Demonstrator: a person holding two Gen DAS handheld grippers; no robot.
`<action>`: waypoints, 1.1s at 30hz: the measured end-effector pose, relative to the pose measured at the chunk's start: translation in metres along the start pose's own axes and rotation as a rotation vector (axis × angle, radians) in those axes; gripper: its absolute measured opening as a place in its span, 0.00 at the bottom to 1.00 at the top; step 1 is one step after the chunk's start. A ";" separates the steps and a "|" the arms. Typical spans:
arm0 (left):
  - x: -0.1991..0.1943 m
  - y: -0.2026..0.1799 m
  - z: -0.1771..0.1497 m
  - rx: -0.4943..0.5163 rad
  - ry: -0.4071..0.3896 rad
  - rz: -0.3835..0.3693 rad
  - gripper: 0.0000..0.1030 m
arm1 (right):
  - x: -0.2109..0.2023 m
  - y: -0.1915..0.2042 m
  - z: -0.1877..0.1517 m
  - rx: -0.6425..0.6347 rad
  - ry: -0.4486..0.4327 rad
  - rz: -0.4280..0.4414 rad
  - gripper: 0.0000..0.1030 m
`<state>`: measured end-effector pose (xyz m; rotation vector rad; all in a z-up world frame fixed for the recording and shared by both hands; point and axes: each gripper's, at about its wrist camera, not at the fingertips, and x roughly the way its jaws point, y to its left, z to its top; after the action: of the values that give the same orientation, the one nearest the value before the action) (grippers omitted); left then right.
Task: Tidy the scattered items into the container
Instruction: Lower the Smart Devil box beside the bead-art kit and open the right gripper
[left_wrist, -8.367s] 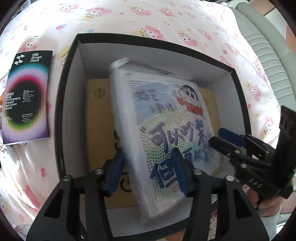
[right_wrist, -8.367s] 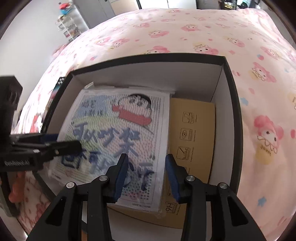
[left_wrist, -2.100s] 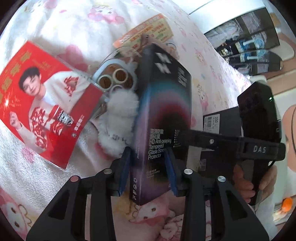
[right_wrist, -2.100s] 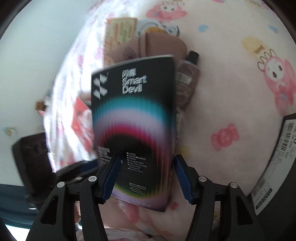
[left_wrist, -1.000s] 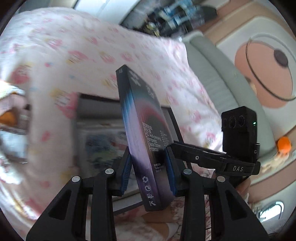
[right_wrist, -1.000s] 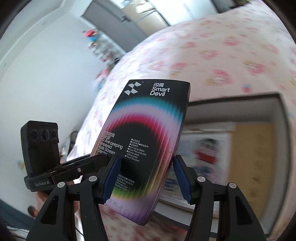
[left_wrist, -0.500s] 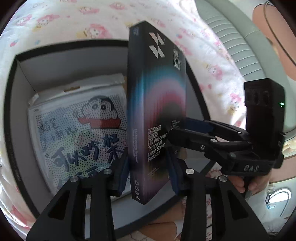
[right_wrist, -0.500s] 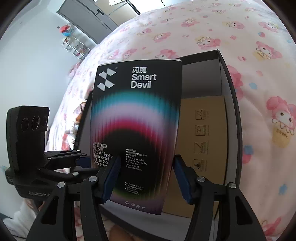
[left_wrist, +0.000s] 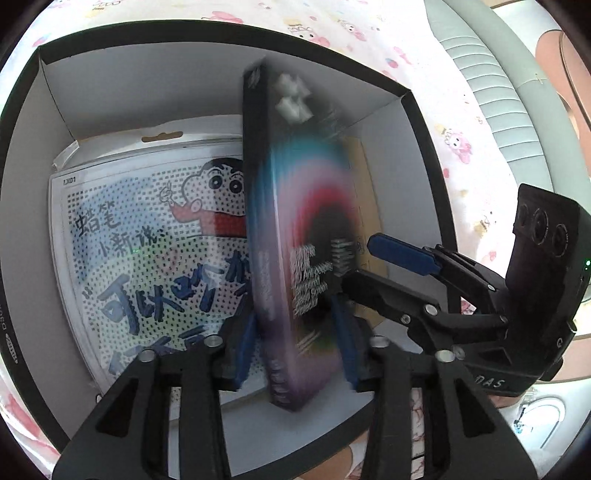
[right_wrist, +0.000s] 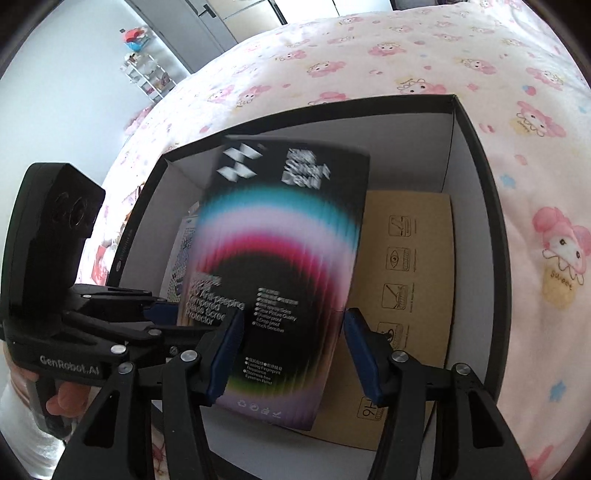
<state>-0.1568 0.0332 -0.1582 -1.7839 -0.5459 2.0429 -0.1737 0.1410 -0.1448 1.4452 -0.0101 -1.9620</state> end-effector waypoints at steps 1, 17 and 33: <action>0.000 0.000 -0.002 0.004 -0.001 0.014 0.33 | 0.002 0.001 0.002 0.005 0.004 0.008 0.52; -0.016 0.005 0.012 -0.049 -0.118 0.210 0.29 | -0.016 0.022 -0.002 -0.195 0.011 -0.112 0.52; -0.020 0.009 0.020 -0.059 -0.135 0.147 0.22 | -0.018 0.002 0.016 -0.166 0.004 -0.147 0.51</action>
<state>-0.1742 0.0146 -0.1436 -1.7762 -0.5321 2.2816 -0.1832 0.1431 -0.1229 1.3741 0.2610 -2.0248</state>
